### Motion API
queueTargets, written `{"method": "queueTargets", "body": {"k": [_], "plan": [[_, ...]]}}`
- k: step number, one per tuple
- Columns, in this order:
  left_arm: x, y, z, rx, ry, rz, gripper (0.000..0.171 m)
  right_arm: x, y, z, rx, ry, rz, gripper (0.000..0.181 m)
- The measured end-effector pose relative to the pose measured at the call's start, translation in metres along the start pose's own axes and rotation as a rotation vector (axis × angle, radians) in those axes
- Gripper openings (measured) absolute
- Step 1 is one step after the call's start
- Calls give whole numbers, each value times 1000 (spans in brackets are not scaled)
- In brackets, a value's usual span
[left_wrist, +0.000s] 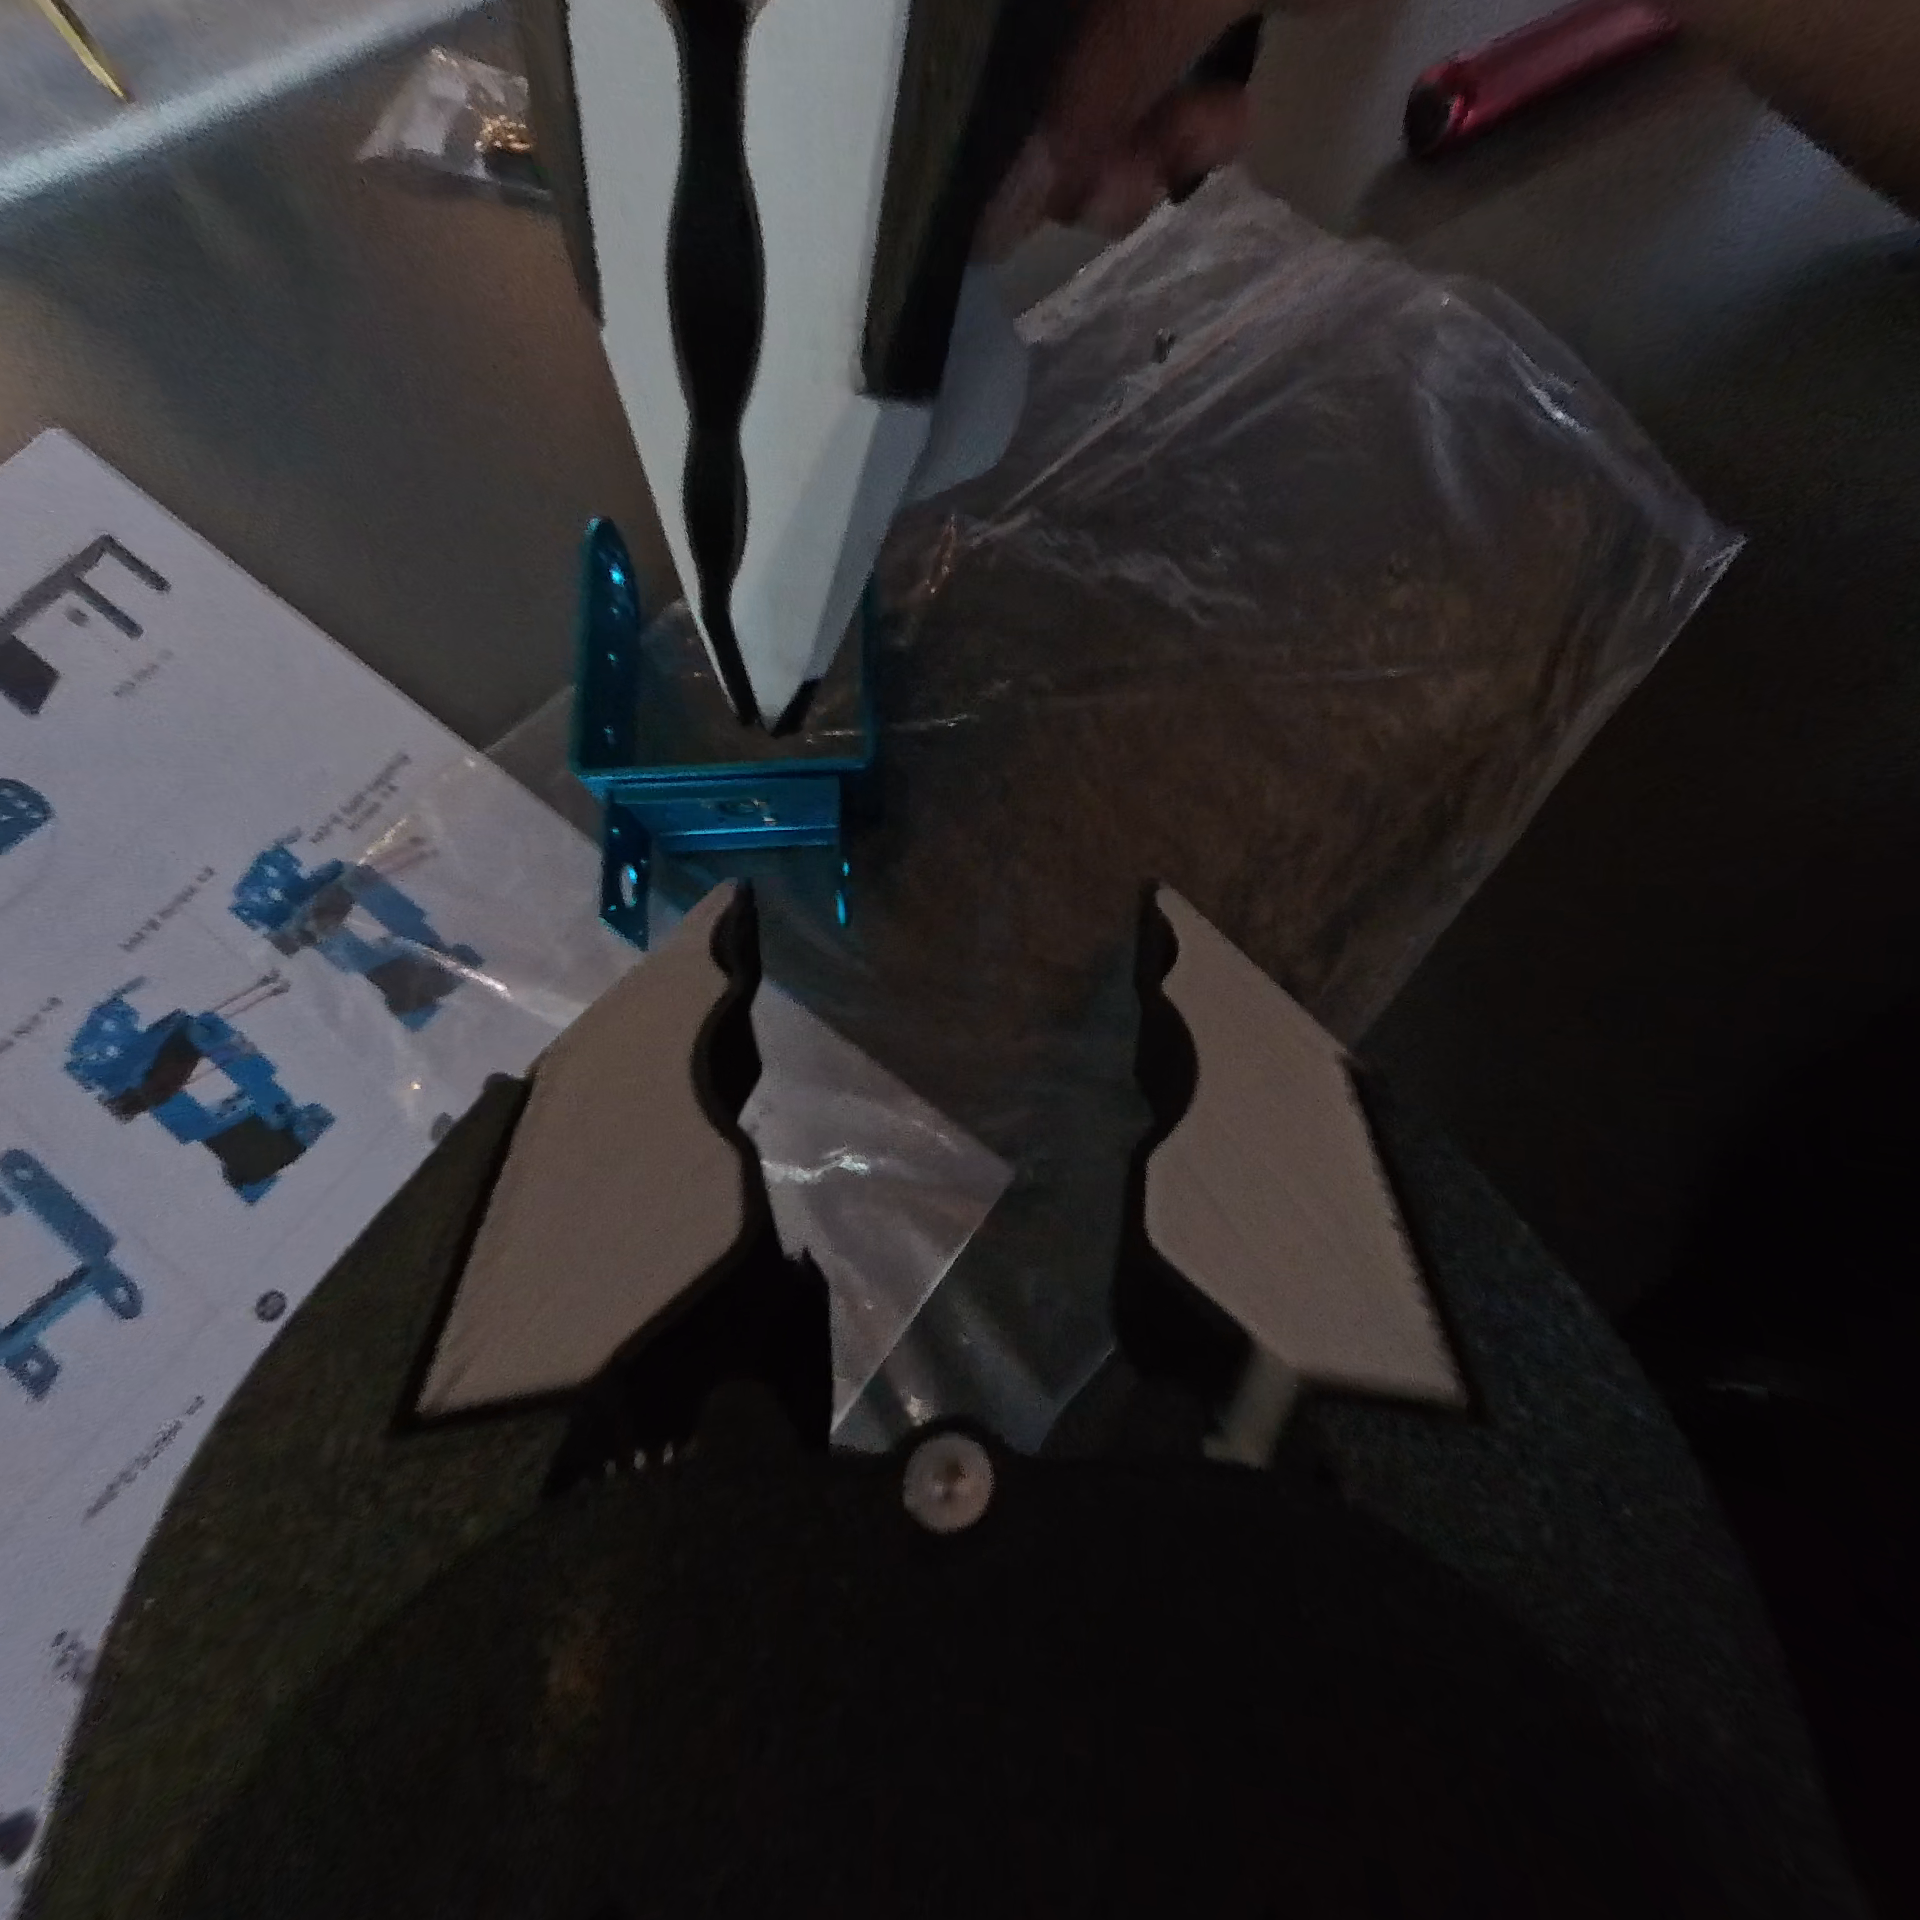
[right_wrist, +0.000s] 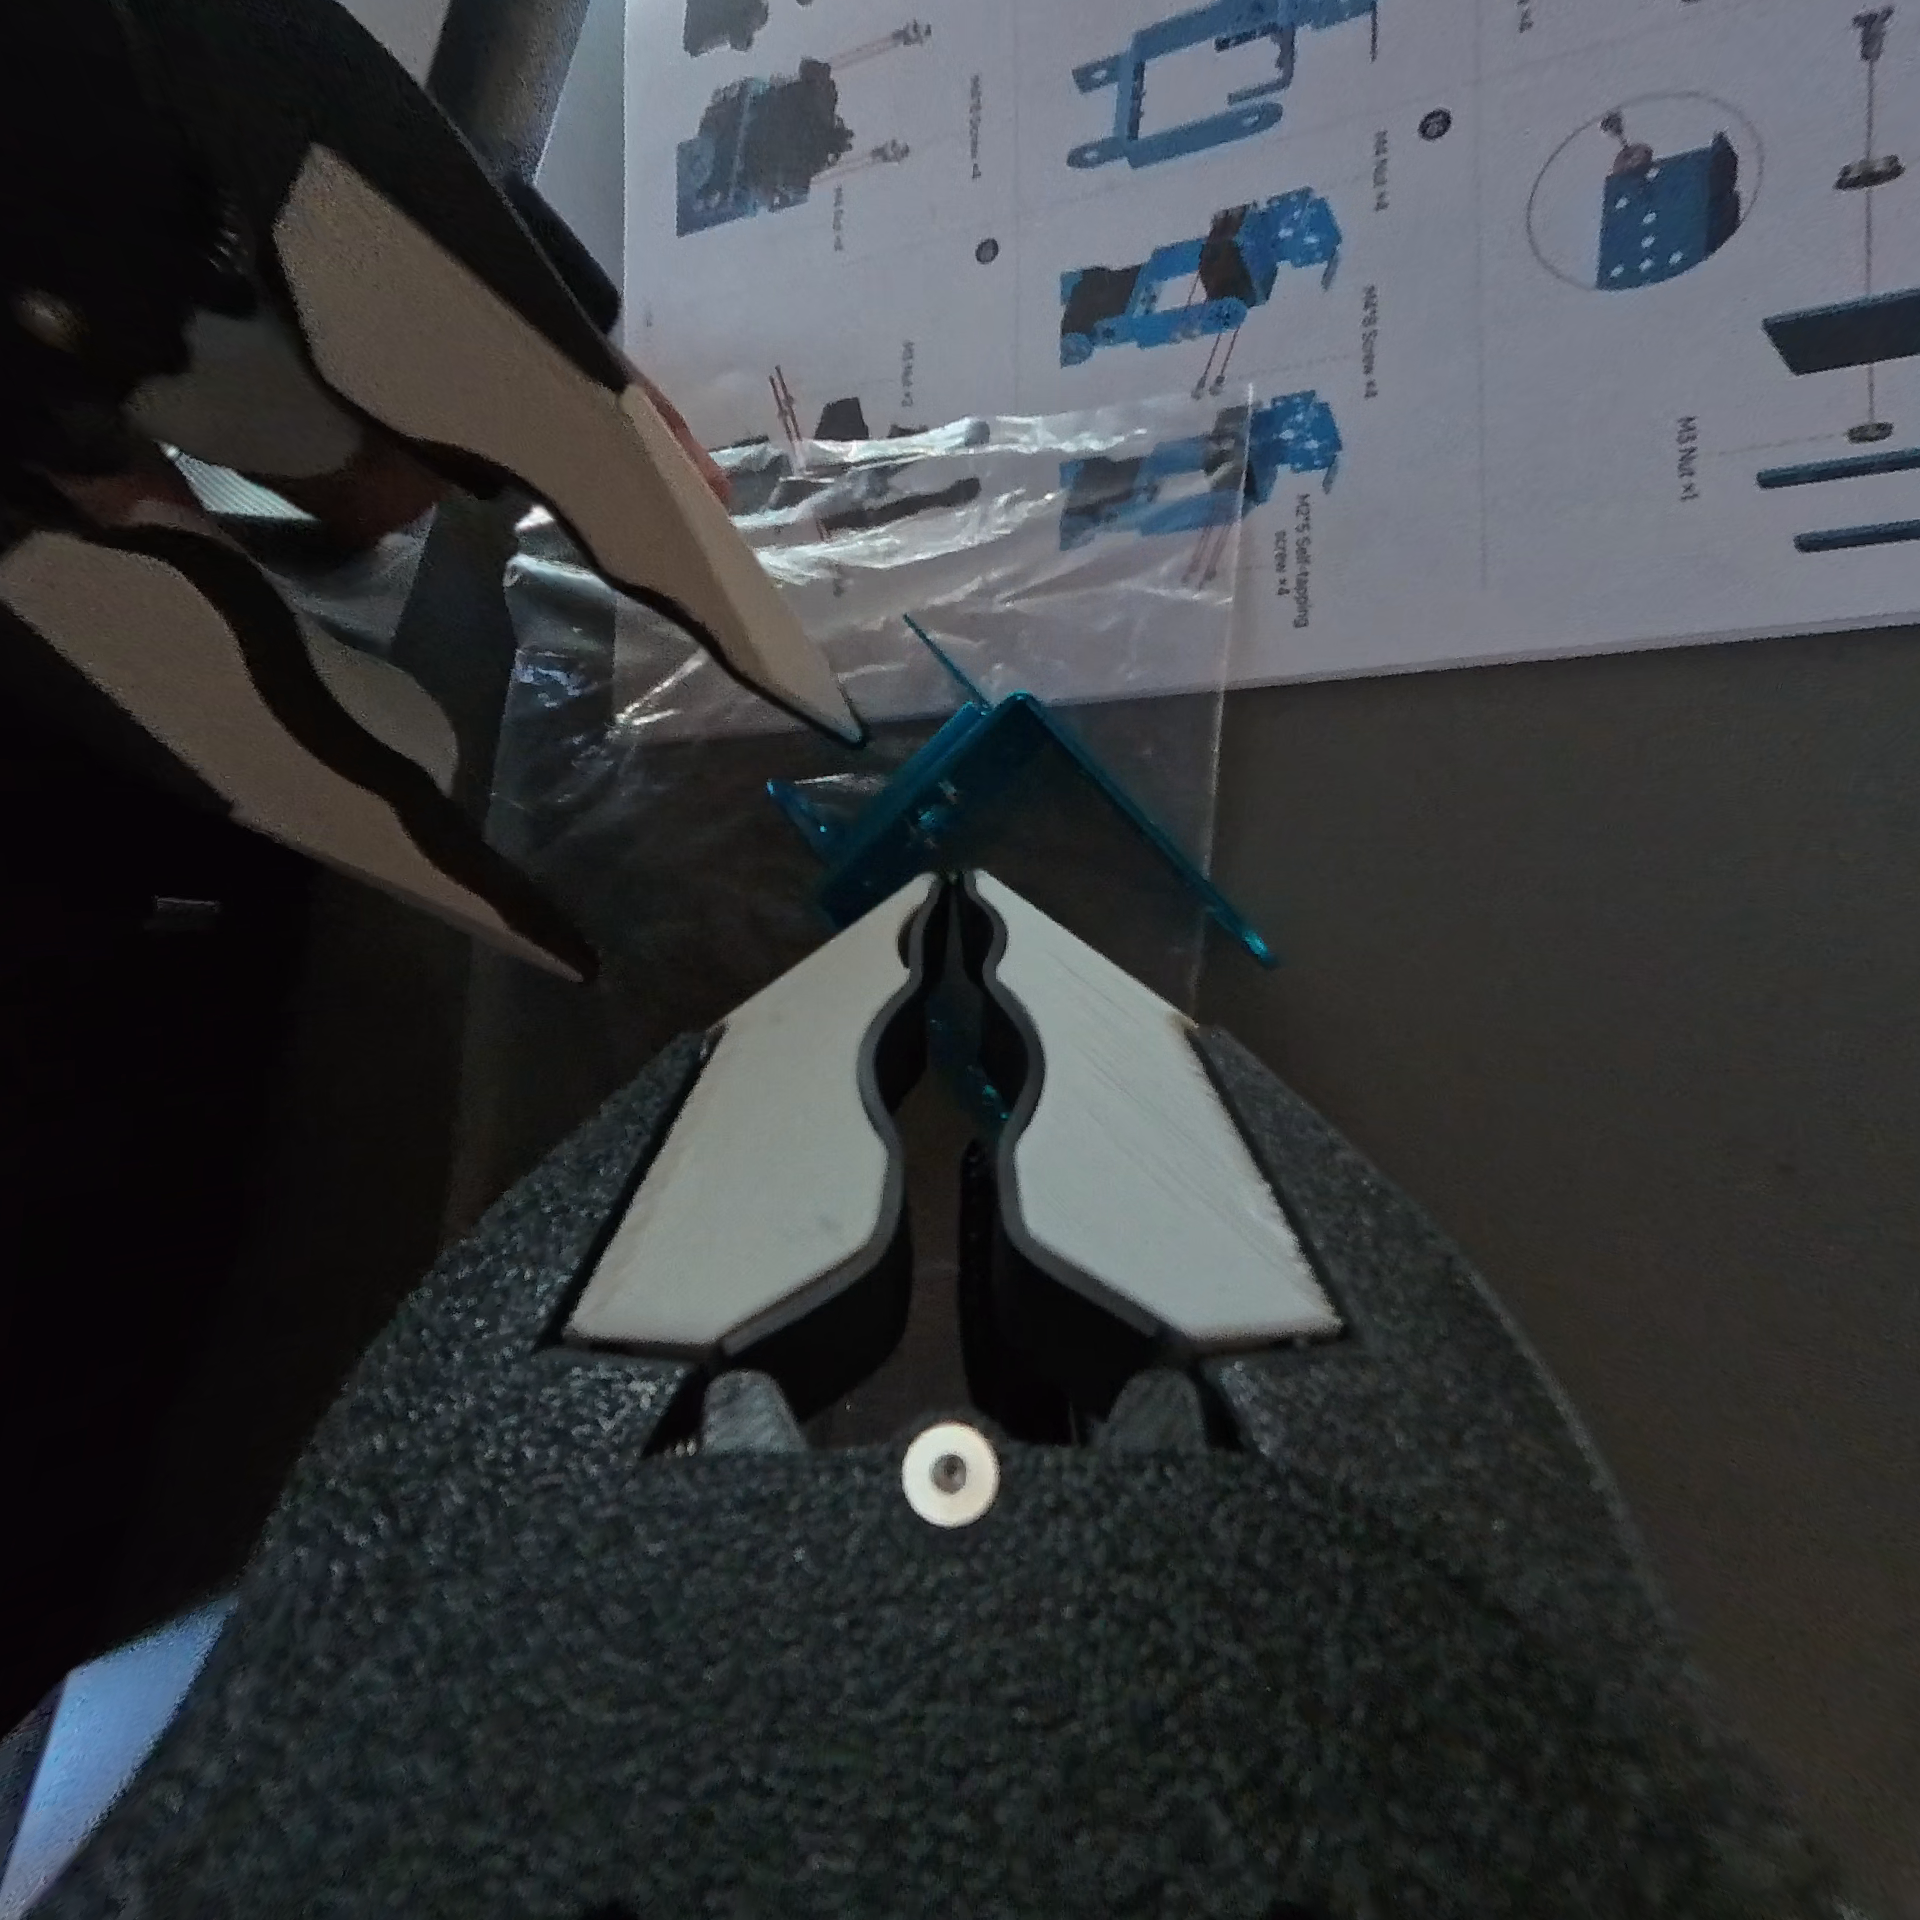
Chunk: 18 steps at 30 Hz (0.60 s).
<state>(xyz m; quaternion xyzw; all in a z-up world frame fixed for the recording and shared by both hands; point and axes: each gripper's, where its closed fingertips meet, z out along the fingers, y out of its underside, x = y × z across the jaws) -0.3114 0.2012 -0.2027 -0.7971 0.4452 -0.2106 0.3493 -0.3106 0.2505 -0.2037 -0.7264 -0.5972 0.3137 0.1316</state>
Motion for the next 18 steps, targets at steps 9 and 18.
{"method": "queueTargets", "body": {"k": [9,18], "plan": [[3,-7,9,-7,65,42,76,0,-5,-2,77,-95,6,2],[6,-7,12,-5,87,48,76,-1,-4,2,88,-130,17,3]]}}
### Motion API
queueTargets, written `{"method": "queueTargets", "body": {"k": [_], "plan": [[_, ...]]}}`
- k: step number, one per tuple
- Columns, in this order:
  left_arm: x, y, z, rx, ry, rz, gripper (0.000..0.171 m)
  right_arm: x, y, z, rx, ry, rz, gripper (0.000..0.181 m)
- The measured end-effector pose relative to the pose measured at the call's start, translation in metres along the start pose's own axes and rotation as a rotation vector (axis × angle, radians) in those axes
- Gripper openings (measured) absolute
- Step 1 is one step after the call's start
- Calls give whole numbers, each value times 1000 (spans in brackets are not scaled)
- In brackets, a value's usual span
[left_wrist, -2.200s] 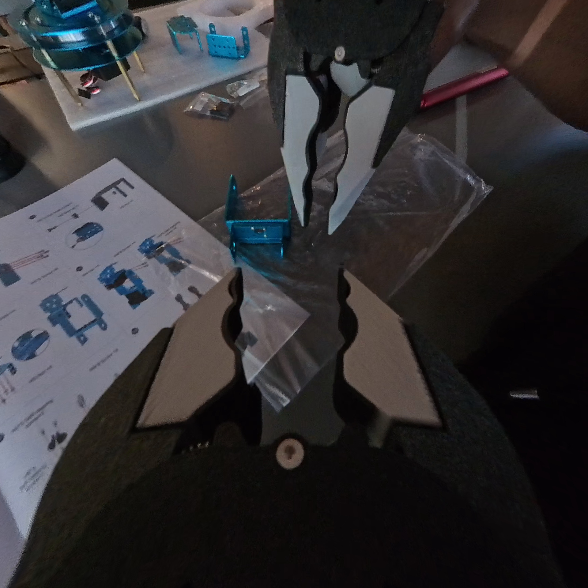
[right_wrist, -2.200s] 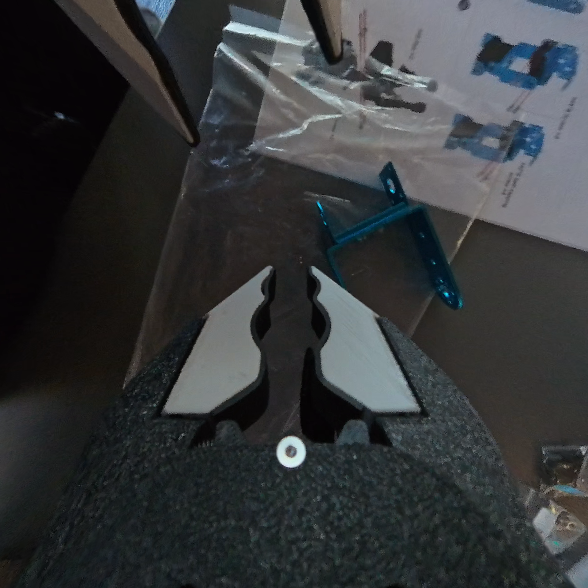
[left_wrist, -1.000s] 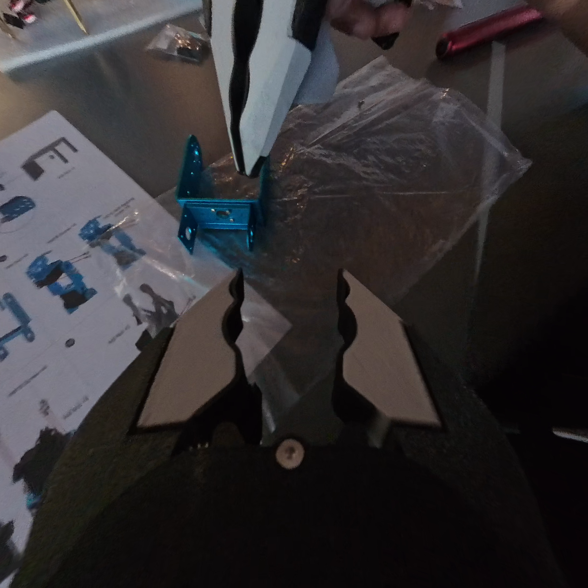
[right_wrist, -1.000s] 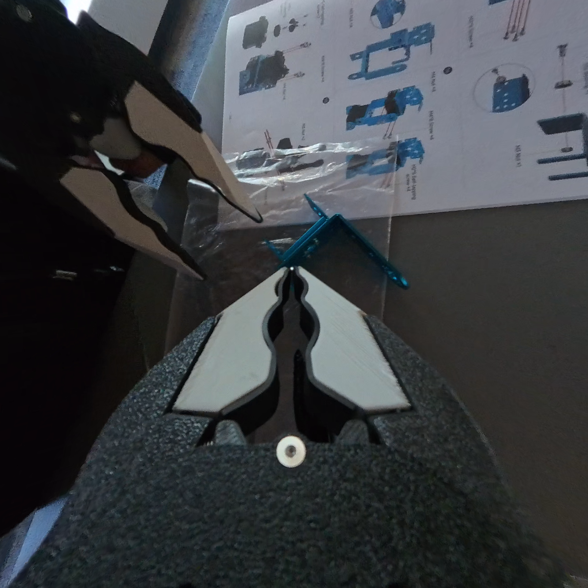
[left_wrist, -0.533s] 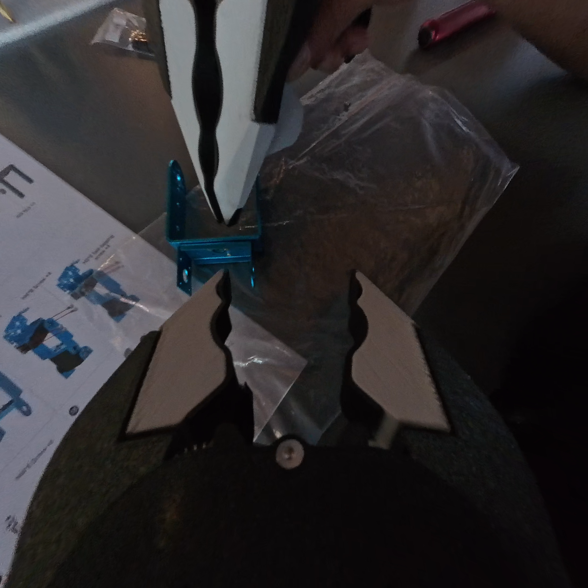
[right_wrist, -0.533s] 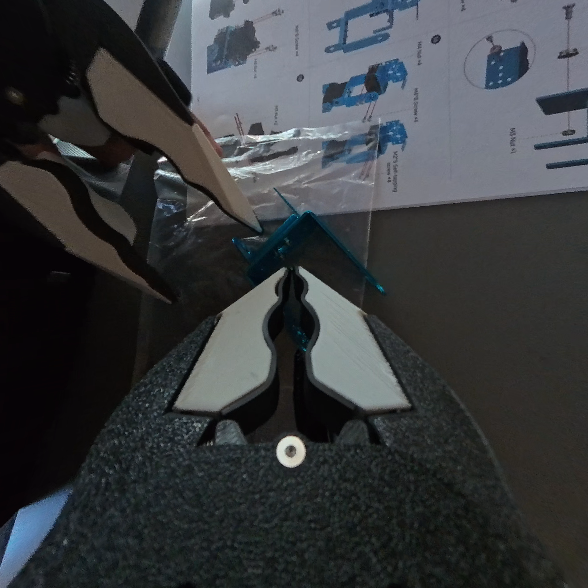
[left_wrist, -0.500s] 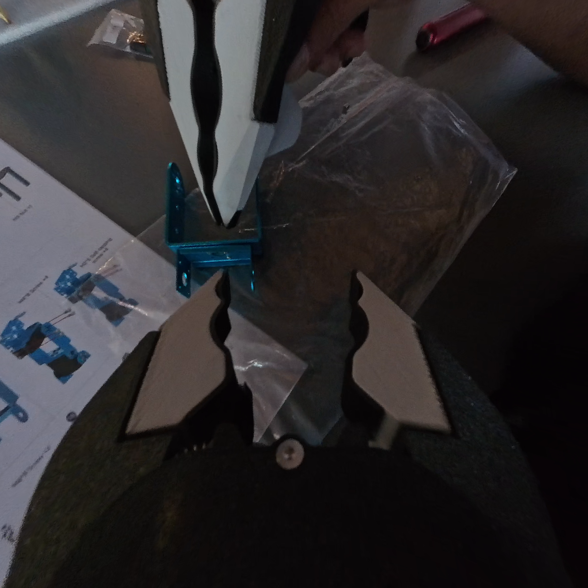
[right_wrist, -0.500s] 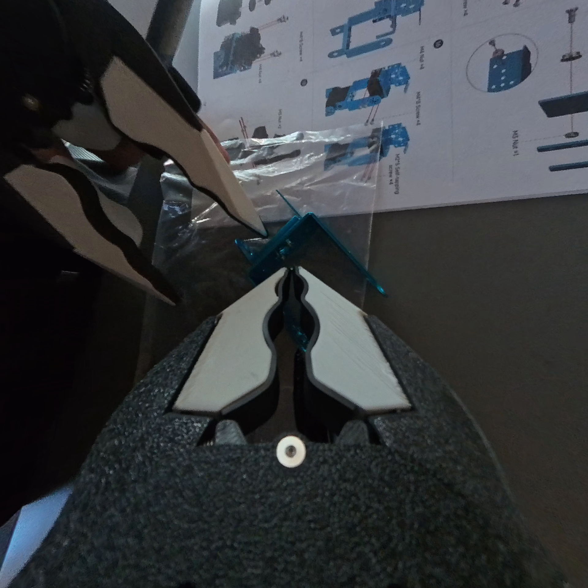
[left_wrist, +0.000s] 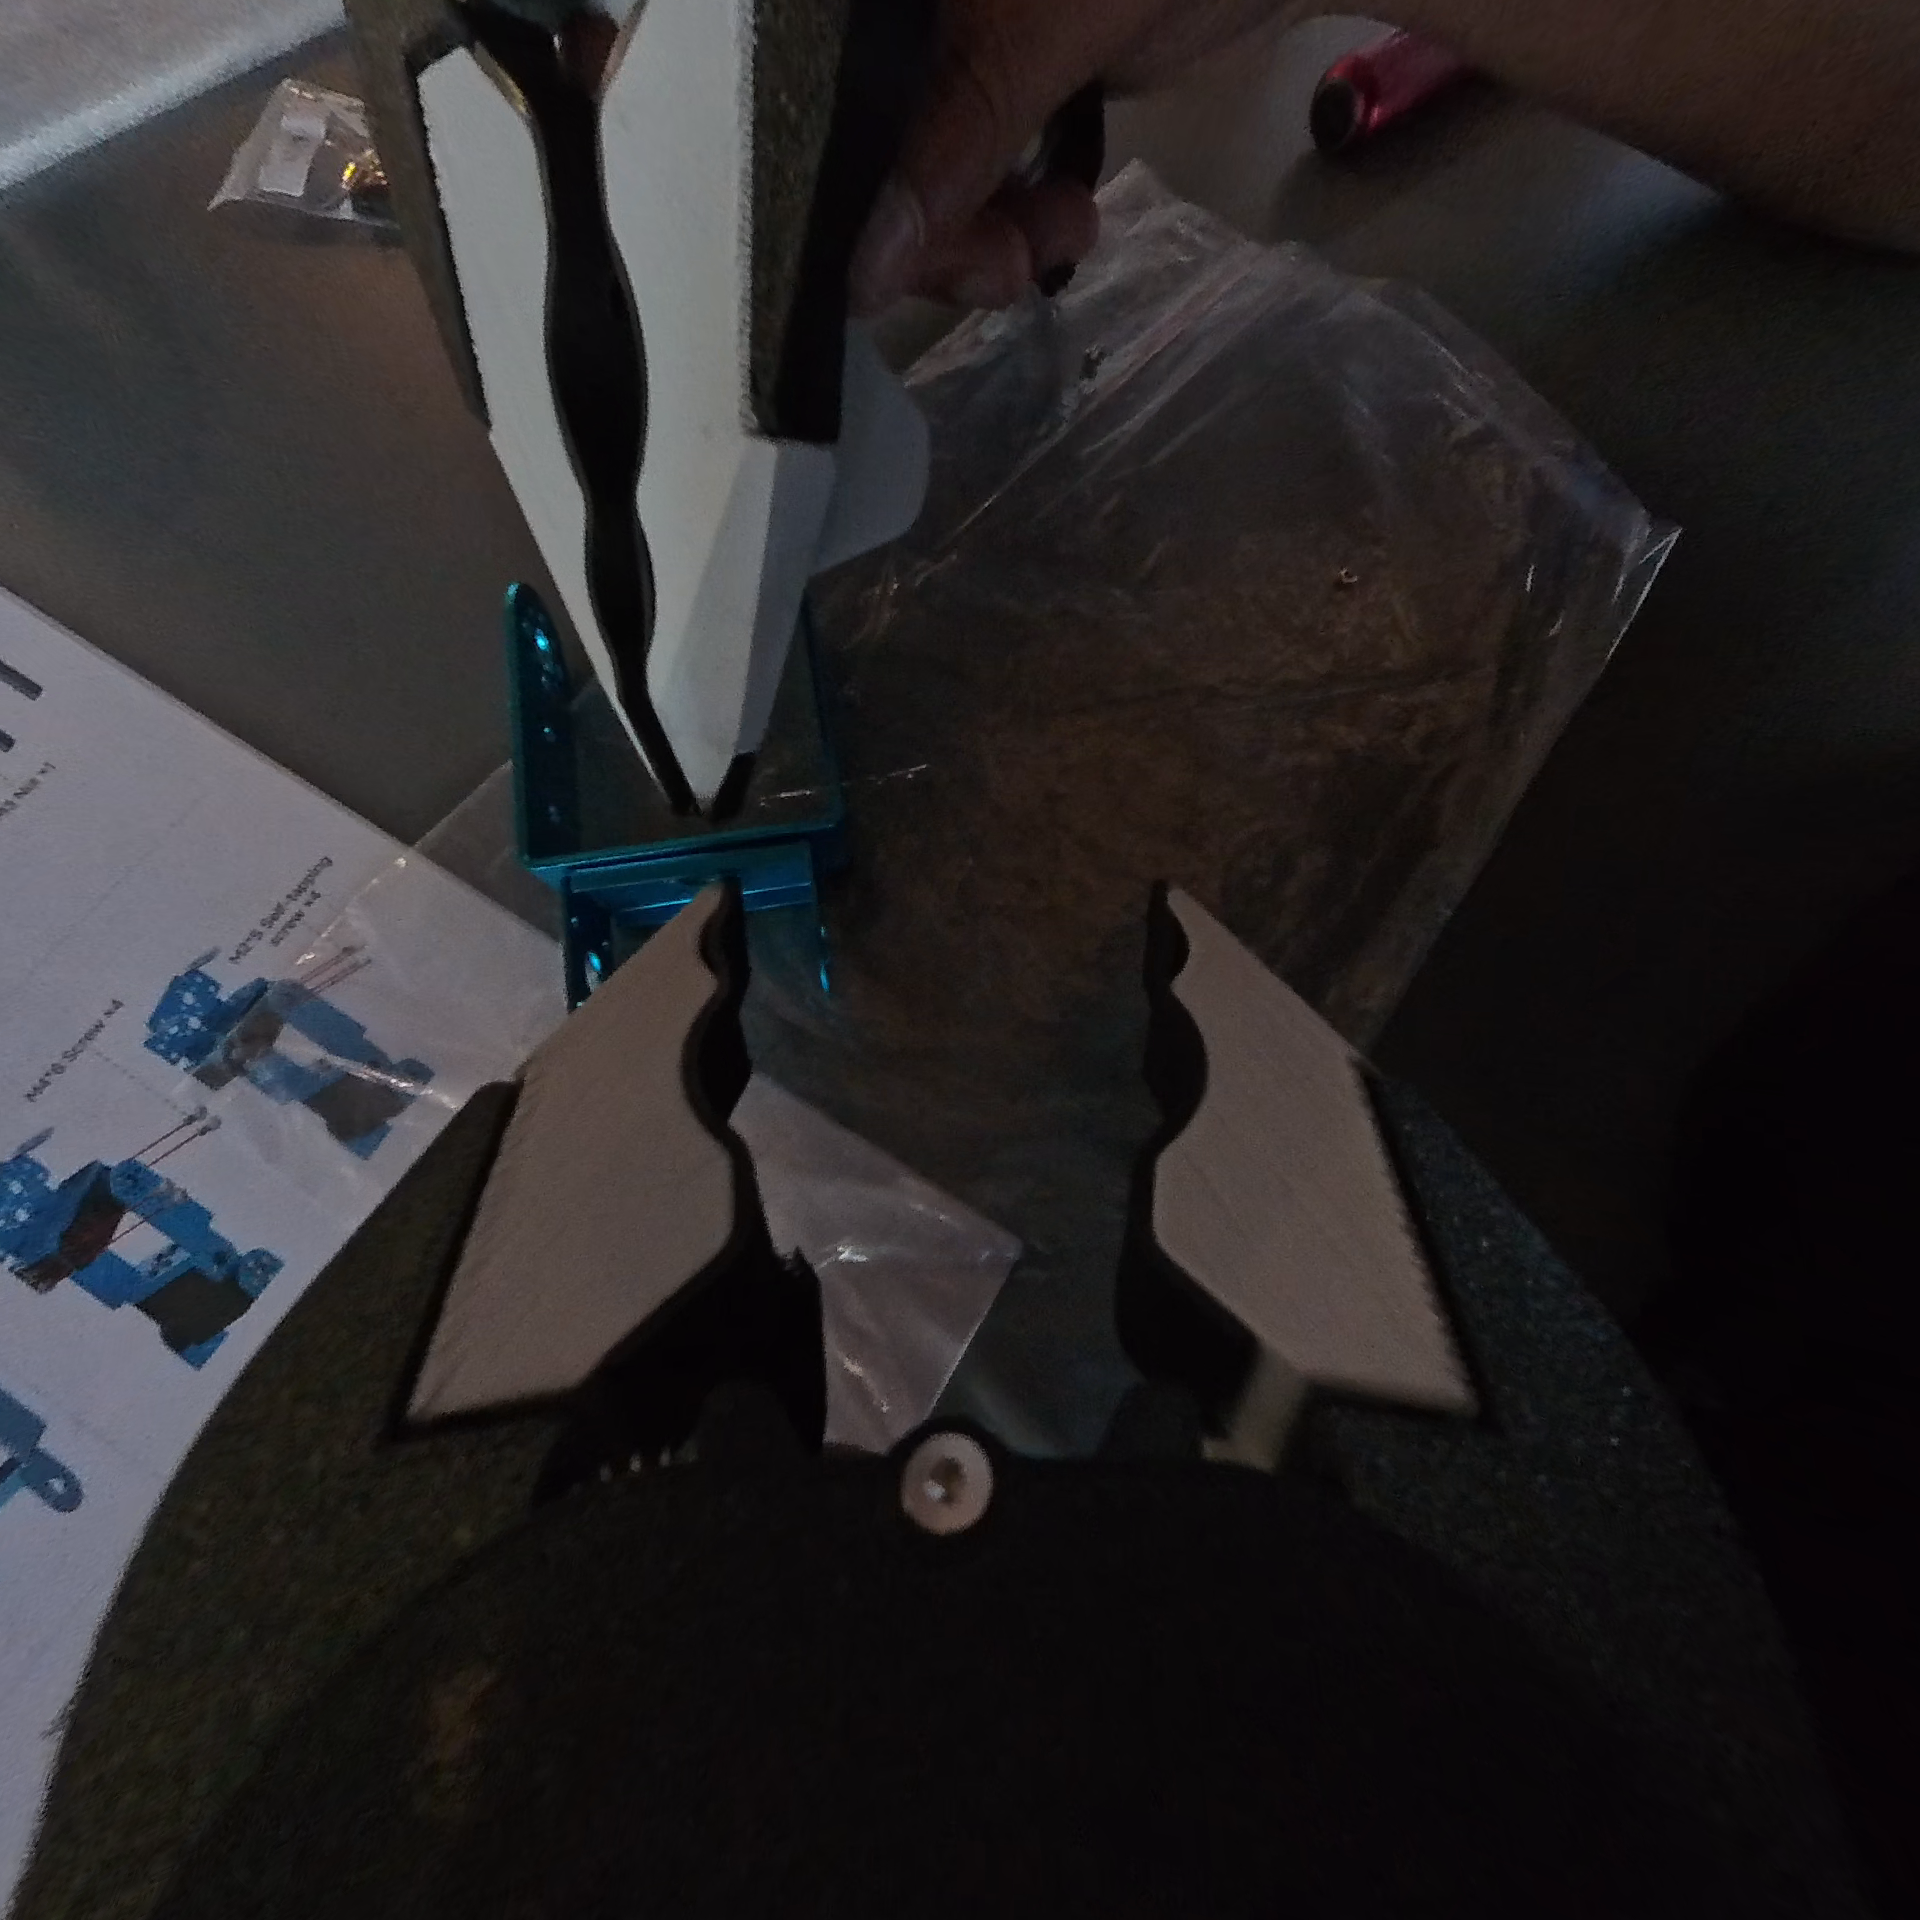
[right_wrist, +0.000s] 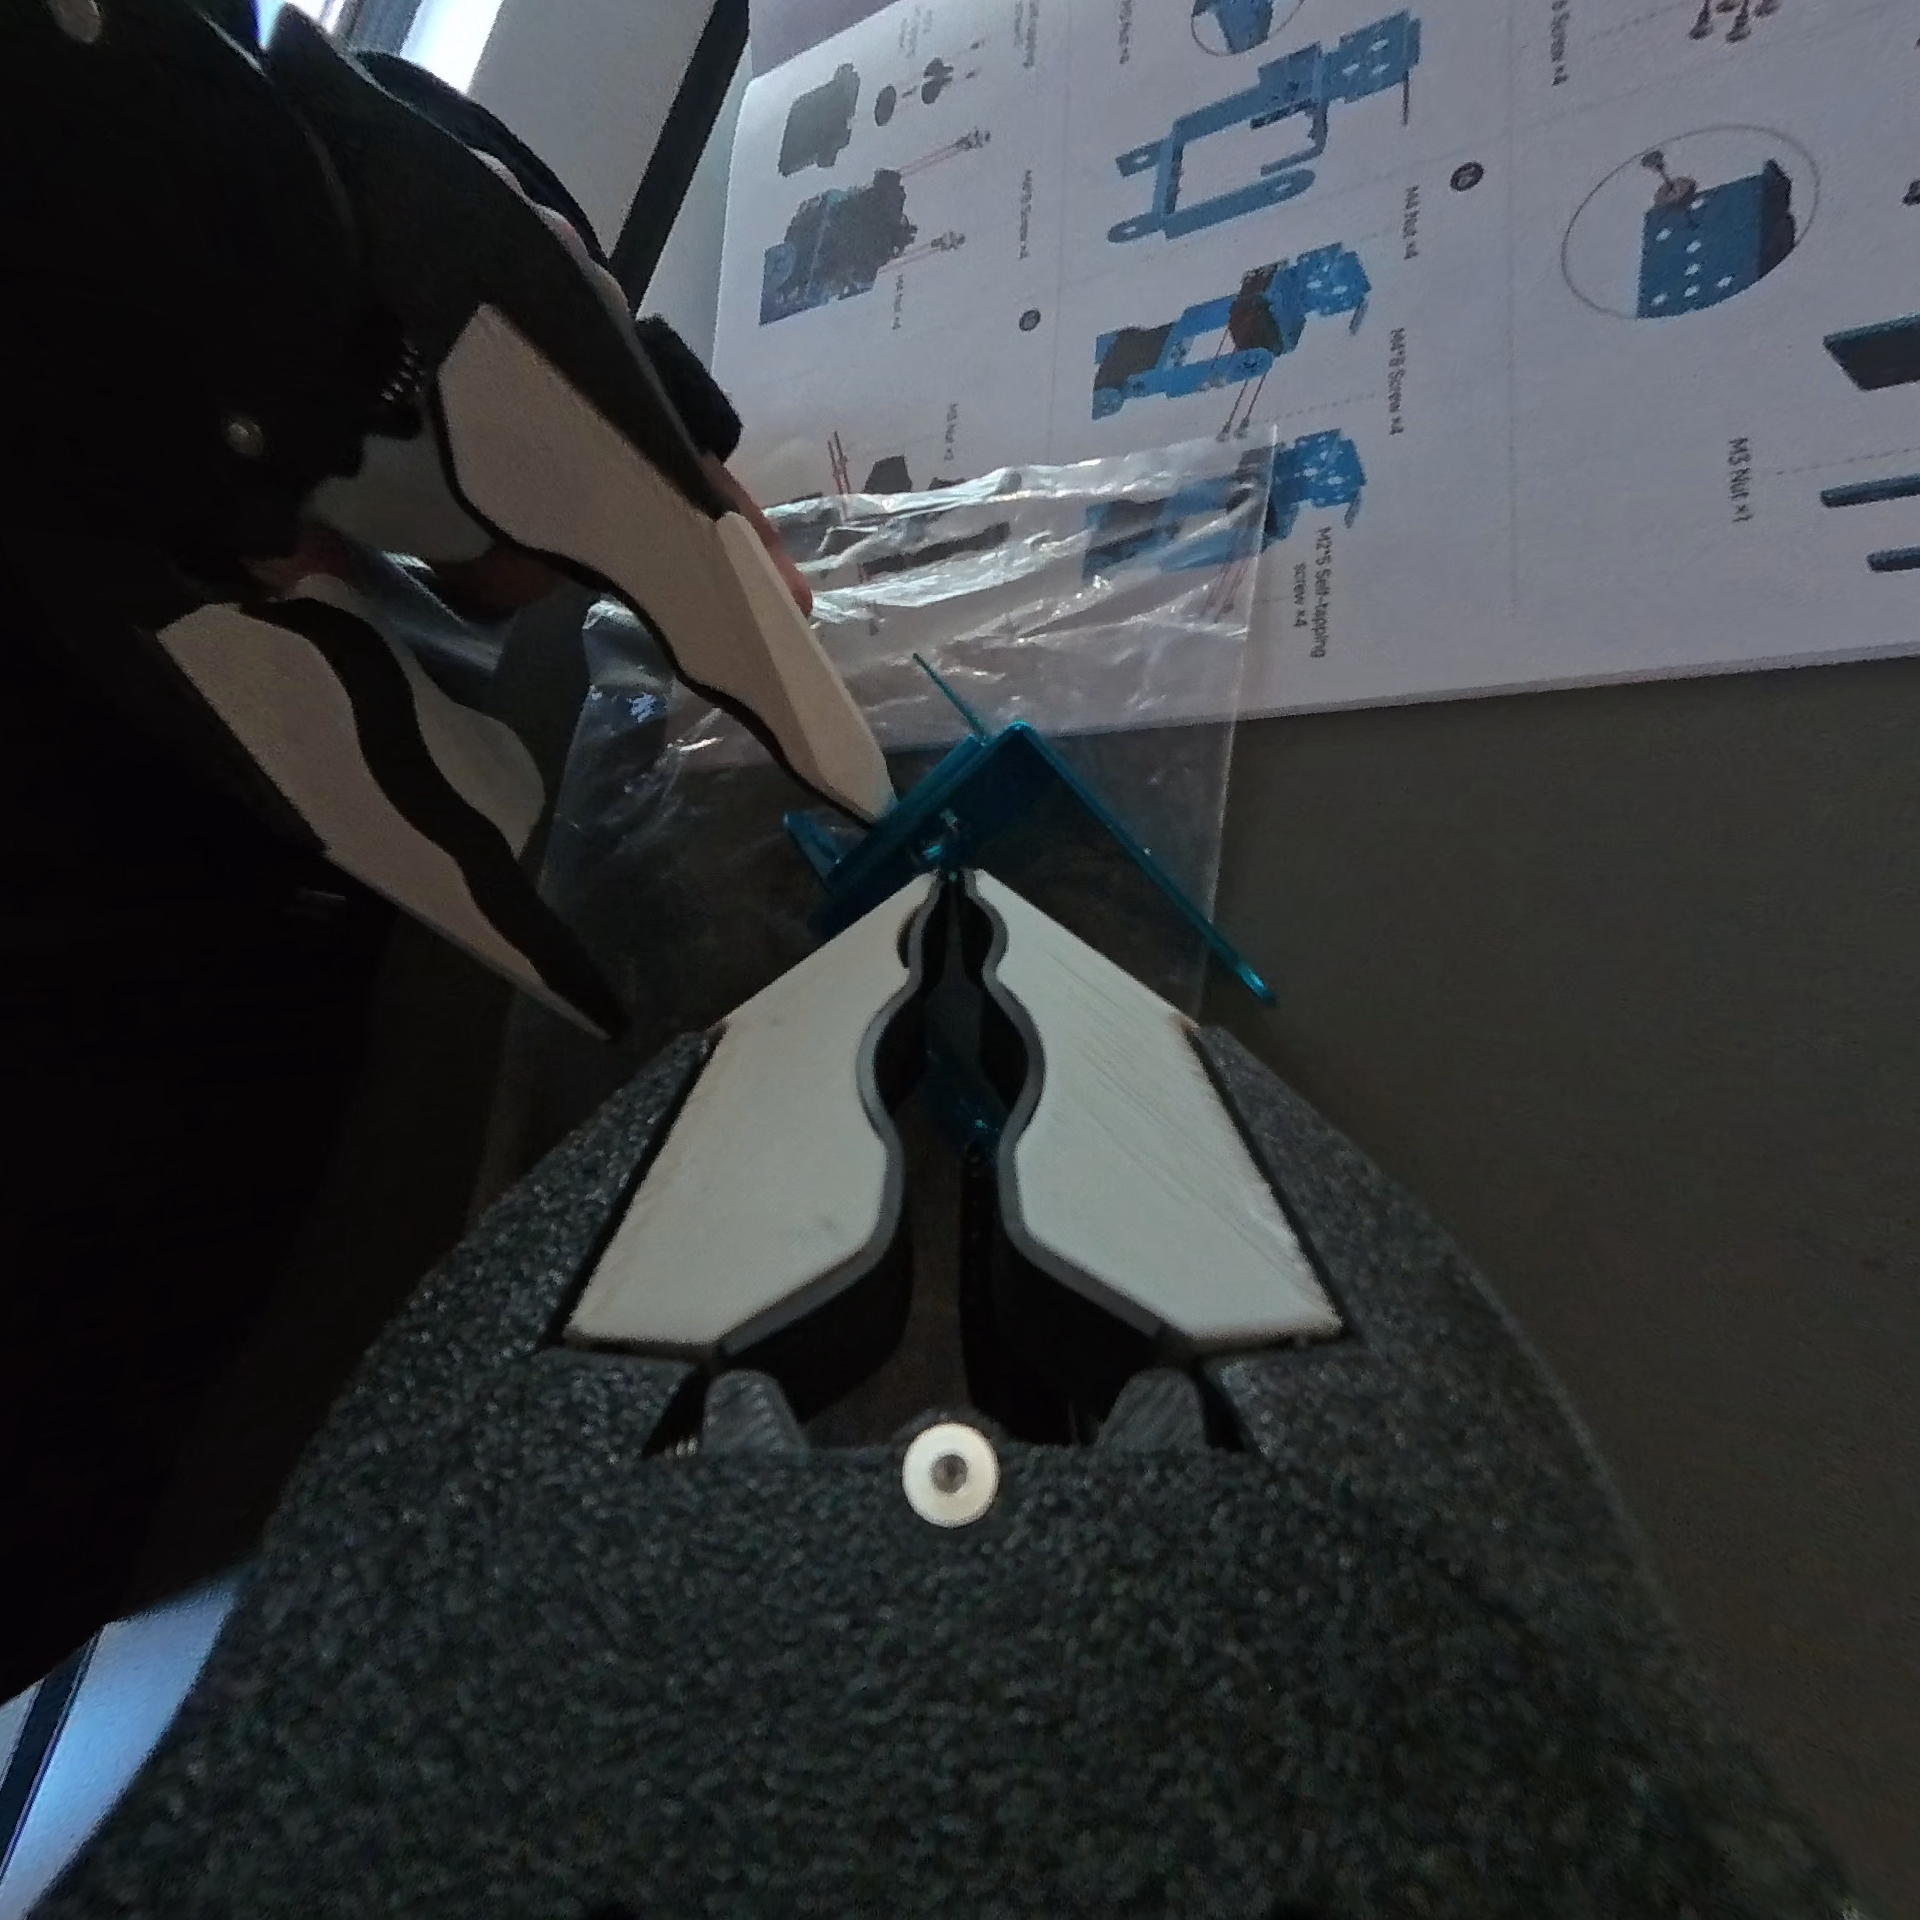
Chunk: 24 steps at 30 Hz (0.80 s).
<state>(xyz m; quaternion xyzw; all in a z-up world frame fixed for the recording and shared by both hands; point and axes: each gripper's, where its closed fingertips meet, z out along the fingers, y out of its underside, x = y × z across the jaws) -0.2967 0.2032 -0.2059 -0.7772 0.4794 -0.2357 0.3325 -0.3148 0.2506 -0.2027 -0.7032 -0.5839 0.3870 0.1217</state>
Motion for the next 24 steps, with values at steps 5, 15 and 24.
{"method": "queueTargets", "body": {"k": [5,15,24], "plan": [[1,-2,1,11,-1,7,76,-2,1,1,-3,-18,-3,3],[2,-1,3,6,-7,20,76,-5,1,1,1,-36,-5,5],[2,2,4,-8,-12,26,76,-5,5,-7,-10,-51,0,16]]}}
